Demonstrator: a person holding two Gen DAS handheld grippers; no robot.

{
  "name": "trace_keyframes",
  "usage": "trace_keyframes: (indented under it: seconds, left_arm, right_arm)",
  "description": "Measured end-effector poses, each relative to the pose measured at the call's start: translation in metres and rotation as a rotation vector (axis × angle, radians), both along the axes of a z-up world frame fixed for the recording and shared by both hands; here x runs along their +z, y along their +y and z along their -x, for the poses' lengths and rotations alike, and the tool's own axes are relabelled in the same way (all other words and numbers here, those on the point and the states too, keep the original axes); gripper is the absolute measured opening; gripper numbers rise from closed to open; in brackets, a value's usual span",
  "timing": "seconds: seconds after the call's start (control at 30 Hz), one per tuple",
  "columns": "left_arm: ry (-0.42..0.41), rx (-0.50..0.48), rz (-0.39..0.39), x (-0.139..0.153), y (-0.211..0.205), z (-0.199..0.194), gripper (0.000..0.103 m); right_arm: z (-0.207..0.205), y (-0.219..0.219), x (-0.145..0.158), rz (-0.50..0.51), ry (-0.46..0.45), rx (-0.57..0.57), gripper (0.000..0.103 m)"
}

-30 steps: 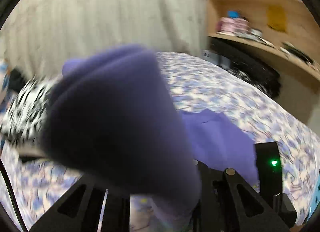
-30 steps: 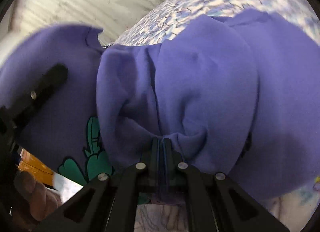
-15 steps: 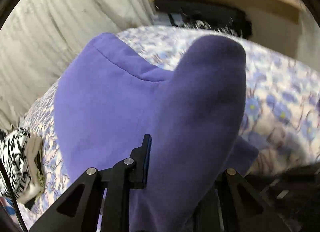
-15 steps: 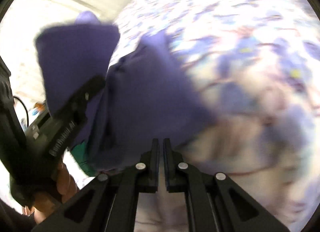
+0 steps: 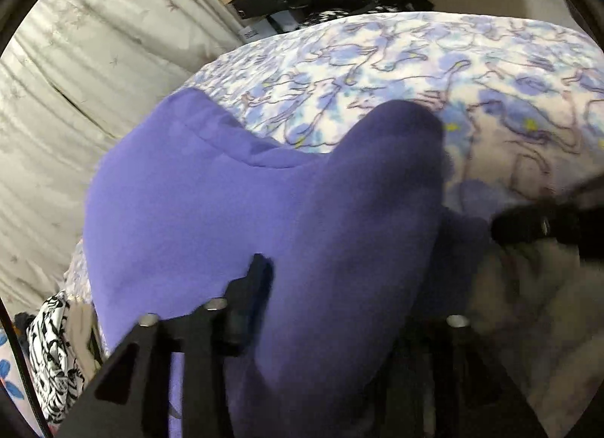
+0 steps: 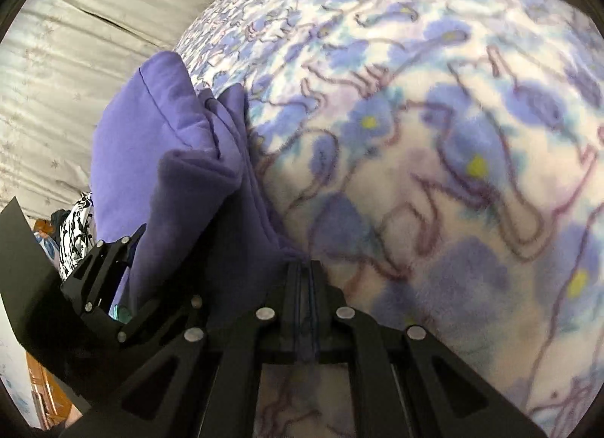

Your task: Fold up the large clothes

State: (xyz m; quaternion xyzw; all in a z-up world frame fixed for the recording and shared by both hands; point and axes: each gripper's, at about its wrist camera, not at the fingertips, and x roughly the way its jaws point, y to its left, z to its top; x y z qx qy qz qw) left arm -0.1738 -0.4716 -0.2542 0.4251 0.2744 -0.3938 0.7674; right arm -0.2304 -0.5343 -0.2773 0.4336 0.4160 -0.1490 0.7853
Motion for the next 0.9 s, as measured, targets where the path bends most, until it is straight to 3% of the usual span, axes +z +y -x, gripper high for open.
trace_keyframes:
  seconds: [0.03,0.1,0.27,0.33,0.4,0.57,0.77,0.9]
  left_arm:
    - [0.032,-0.023,-0.002,0.003,0.003,0.000,0.067]
    - [0.068,-0.054,0.004,0.010,0.006,0.002,0.076]
    - [0.212,-0.131,0.044,0.033,0.017,0.004,0.086]
    - [0.258,-0.137,0.047,0.040,0.021,0.002,0.086]
    - [0.326,-0.132,0.063,0.050,0.026,-0.005,0.086]
    - [0.479,-0.055,0.150,0.084,0.047,-0.031,0.086]
    - [0.501,0.109,0.222,0.119,0.083,-0.072,0.086]
    - [0.498,0.221,0.232,0.123,0.094,-0.105,0.086]
  right_arm:
    - [-0.001,-0.003,0.008,0.014,-0.005,0.002,0.004]
    - [-0.003,-0.011,0.012,0.034,-0.011,0.000,0.004]
    - [-0.013,-0.019,0.051,0.077,-0.044,0.032,0.005]
    - [-0.020,-0.020,0.066,0.093,-0.067,0.053,0.024]
    - [-0.030,-0.019,0.084,0.108,-0.114,0.072,0.036]
    - [-0.056,-0.013,0.105,0.123,-0.149,0.182,0.038]
    - [-0.088,-0.006,0.098,0.115,-0.103,0.282,0.038]
    - [-0.101,-0.002,0.088,0.109,-0.047,0.314,0.038]
